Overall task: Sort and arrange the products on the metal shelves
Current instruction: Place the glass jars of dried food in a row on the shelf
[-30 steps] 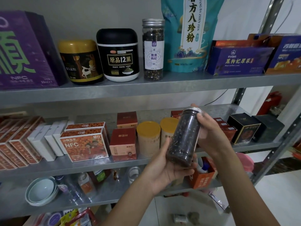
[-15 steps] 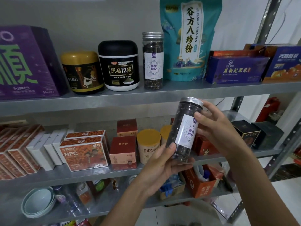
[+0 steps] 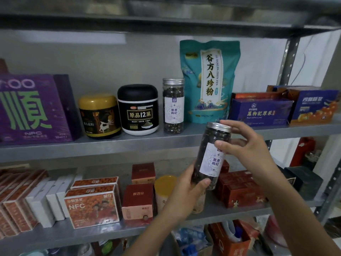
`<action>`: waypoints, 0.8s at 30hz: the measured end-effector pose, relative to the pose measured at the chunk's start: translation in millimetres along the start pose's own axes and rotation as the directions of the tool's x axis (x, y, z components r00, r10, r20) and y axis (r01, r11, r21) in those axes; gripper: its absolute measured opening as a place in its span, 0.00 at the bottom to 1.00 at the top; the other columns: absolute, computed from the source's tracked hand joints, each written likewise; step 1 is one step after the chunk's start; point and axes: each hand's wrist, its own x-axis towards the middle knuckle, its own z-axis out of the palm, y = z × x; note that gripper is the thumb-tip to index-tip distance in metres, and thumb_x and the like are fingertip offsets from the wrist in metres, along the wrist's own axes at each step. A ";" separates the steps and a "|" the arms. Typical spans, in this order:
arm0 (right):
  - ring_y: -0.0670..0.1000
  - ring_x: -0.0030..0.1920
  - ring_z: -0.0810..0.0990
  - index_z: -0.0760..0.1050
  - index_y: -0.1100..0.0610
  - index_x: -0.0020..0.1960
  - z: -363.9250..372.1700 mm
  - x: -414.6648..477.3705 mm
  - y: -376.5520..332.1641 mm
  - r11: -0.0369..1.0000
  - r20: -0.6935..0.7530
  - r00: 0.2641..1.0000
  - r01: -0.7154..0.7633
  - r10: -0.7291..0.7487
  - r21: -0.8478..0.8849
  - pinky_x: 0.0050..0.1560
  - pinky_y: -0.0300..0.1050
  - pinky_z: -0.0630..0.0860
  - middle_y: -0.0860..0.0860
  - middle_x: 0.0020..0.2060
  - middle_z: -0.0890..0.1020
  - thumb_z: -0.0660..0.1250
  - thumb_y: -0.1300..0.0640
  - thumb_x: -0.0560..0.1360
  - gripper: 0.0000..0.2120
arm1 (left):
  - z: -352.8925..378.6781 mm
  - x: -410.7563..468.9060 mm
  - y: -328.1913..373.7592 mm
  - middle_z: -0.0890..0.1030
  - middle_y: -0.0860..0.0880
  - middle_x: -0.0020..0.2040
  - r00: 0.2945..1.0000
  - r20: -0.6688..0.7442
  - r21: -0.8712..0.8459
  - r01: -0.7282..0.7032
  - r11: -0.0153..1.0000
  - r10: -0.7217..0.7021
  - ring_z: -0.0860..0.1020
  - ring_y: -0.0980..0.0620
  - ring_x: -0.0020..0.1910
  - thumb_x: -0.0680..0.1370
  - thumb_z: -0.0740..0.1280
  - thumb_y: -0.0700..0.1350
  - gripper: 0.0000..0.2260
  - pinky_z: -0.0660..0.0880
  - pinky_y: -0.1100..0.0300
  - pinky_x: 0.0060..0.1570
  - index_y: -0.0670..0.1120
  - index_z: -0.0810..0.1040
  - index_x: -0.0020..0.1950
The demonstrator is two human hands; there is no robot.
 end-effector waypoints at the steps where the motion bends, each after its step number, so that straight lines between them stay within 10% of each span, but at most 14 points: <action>1: 0.47 0.47 0.84 0.78 0.44 0.59 -1.0 6.7 -4.5 1.000 -0.009 1.000 0.018 -0.018 -0.007 0.45 0.43 0.81 0.42 0.53 0.80 0.77 0.62 0.68 0.24 | -3.5 5.4 7.3 0.74 0.60 0.68 0.999 -0.010 0.103 -0.051 0.993 0.052 0.70 0.64 0.67 0.79 0.65 0.55 0.23 0.71 0.54 0.67 0.59 0.65 0.73; 4: 0.48 0.47 0.83 0.78 0.44 0.58 -6.4 30.6 -23.7 0.994 -0.083 0.991 0.104 -0.108 -0.045 0.47 0.46 0.82 0.41 0.53 0.80 0.77 0.63 0.67 0.24 | -20.9 26.1 38.0 0.59 0.64 0.73 0.971 -0.089 0.493 -0.152 0.857 0.223 0.56 0.70 0.71 0.77 0.57 0.65 0.27 0.58 0.62 0.71 0.65 0.53 0.75; 9: 0.46 0.57 0.76 0.75 0.46 0.62 1.9 78.9 -49.1 0.941 -0.114 0.954 0.245 -0.277 -0.235 0.44 0.26 0.73 0.48 0.60 0.78 0.77 0.61 0.69 0.25 | -65.7 80.2 89.9 0.68 0.41 0.73 0.679 -0.167 0.892 -0.205 0.403 0.715 0.66 0.43 0.72 0.77 0.67 0.48 0.27 0.62 0.52 0.71 0.41 0.67 0.74; 14: 0.47 0.57 0.73 0.76 0.50 0.64 25.7 110.3 -50.6 0.914 -0.070 0.955 0.252 -0.288 -0.319 0.55 0.34 0.70 0.54 0.60 0.78 0.78 0.60 0.68 0.26 | -104.3 125.4 118.3 0.63 0.45 0.77 0.810 -0.011 0.972 -0.129 0.196 0.587 0.58 0.46 0.77 0.75 0.70 0.56 0.37 0.52 0.53 0.75 0.45 0.58 0.78; 18: 0.53 0.59 0.76 0.77 0.52 0.62 41.2 124.1 -44.7 0.929 -0.022 0.966 0.243 -0.259 -0.279 0.63 0.52 0.74 0.54 0.58 0.79 0.79 0.61 0.67 0.26 | -120.4 137.7 123.3 0.67 0.48 0.74 0.892 0.024 0.946 -0.167 0.279 0.451 0.64 0.48 0.73 0.73 0.74 0.50 0.38 0.65 0.51 0.68 0.50 0.59 0.78; 24: 0.52 0.61 0.75 0.75 0.51 0.65 50.9 128.9 -33.8 0.923 0.015 0.970 0.237 -0.244 -0.302 0.61 0.51 0.74 0.55 0.61 0.77 0.78 0.59 0.68 0.27 | -130.7 140.7 133.1 0.69 0.50 0.70 0.922 0.106 0.934 -0.220 0.281 0.372 0.66 0.48 0.66 0.72 0.75 0.44 0.40 0.72 0.50 0.59 0.58 0.56 0.78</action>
